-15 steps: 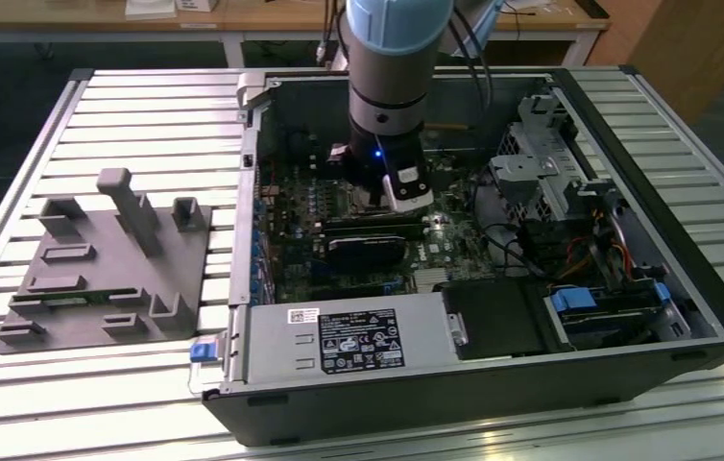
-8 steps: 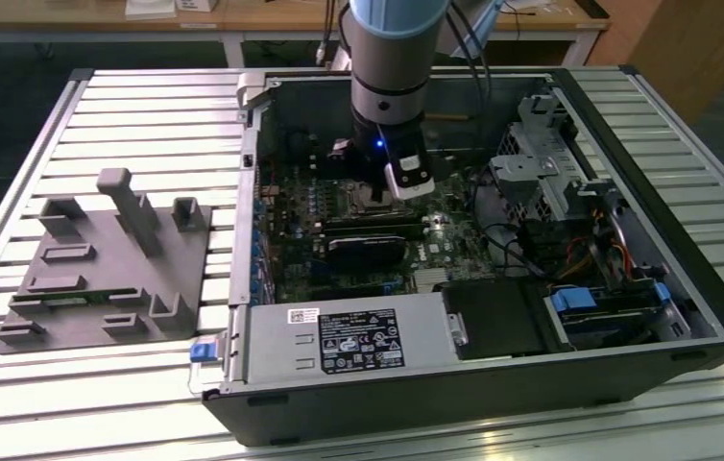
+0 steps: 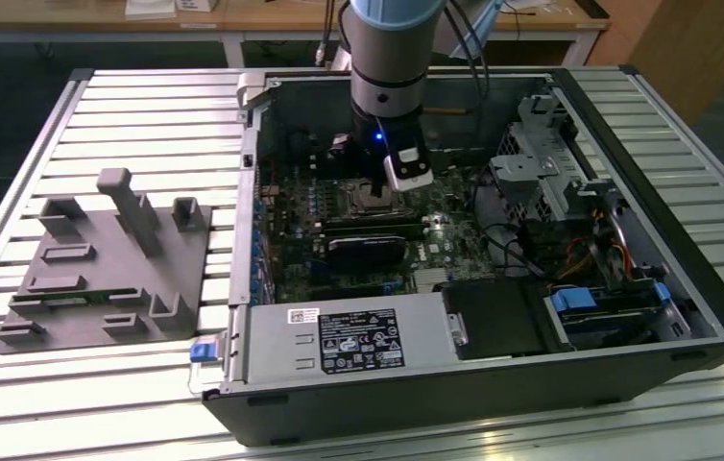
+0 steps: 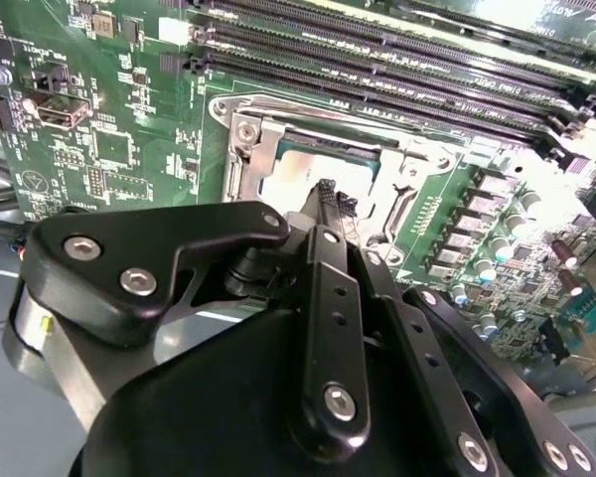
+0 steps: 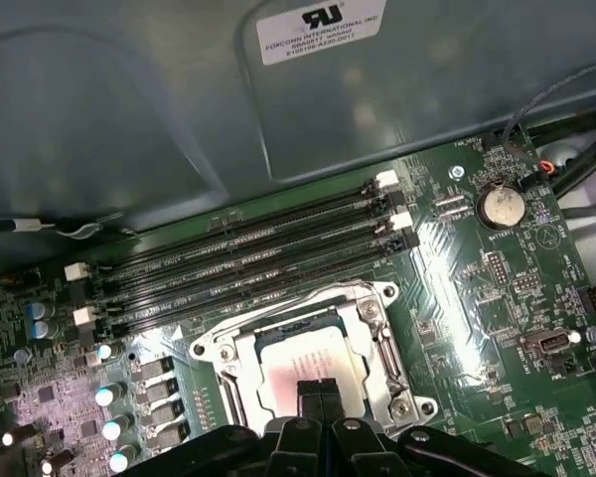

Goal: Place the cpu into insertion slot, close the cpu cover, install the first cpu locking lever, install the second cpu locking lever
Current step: 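Install the second cpu locking lever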

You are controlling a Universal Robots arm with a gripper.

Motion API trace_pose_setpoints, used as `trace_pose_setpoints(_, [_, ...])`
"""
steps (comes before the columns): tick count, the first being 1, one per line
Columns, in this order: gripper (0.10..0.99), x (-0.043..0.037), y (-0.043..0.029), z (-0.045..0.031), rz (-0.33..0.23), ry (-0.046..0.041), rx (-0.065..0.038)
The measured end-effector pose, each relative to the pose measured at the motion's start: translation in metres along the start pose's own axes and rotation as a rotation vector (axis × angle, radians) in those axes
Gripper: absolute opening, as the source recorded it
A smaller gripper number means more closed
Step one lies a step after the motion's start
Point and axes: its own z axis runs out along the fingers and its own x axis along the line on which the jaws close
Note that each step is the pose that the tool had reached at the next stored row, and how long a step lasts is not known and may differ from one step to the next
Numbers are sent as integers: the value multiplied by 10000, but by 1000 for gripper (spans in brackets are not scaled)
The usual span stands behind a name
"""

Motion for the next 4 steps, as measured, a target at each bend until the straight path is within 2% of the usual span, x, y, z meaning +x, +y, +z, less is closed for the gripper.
trace_pose_setpoints(4, [106, 1, 3, 1, 2, 0, -1])
